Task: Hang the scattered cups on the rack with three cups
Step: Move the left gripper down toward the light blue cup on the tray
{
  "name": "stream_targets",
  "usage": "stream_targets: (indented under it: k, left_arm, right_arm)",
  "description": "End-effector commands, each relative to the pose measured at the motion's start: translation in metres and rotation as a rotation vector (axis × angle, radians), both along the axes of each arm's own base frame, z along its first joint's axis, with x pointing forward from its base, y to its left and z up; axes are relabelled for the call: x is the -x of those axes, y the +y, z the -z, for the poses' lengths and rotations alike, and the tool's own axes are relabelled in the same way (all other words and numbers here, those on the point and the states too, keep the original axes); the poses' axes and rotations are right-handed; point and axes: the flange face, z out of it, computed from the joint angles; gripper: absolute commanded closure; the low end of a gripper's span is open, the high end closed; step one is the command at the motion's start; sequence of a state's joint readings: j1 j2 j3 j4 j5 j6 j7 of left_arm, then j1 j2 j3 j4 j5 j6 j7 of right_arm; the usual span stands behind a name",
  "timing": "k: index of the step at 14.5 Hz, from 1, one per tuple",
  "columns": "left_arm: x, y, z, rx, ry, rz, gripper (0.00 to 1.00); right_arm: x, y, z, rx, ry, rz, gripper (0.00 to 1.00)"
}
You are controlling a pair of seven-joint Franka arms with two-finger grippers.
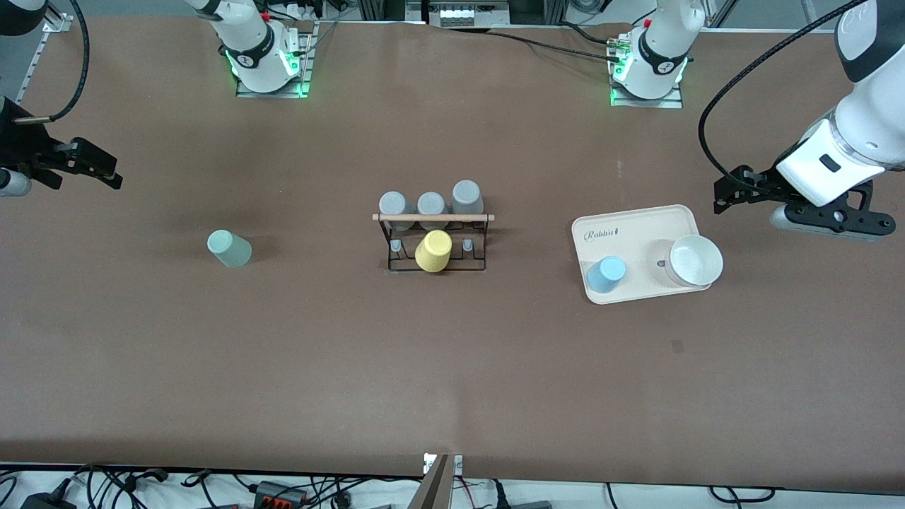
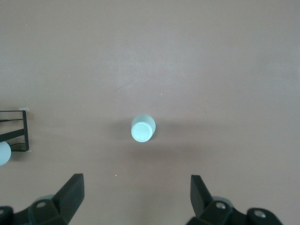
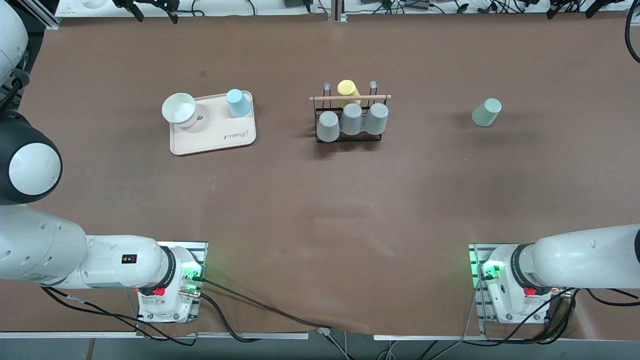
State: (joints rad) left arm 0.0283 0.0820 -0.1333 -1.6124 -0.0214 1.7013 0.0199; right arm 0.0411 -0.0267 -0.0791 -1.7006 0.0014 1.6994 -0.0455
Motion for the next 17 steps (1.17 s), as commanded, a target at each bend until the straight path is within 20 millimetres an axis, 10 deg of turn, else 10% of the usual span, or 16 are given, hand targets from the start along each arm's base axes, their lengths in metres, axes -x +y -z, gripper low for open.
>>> stream_targets:
  k: [1,9,17]
  left_arm:
    - [0.005,0.003,-0.007,-0.012,-0.003,0.018,0.00]
    - [0.003,0.003,-0.009,-0.011,-0.007,0.016,0.00]
    - [-0.013,-0.043,0.058,-0.014,0.136,0.099,0.00]
  right_arm:
    - [0.009,-0.002,-0.005,0.008,-0.002,0.000,0.00]
    - [0.008,0.002,0.004,0.010,0.024,-0.008,0.00]
    - [0.003,0.004,0.012,0.011,0.035,-0.011,0.00]
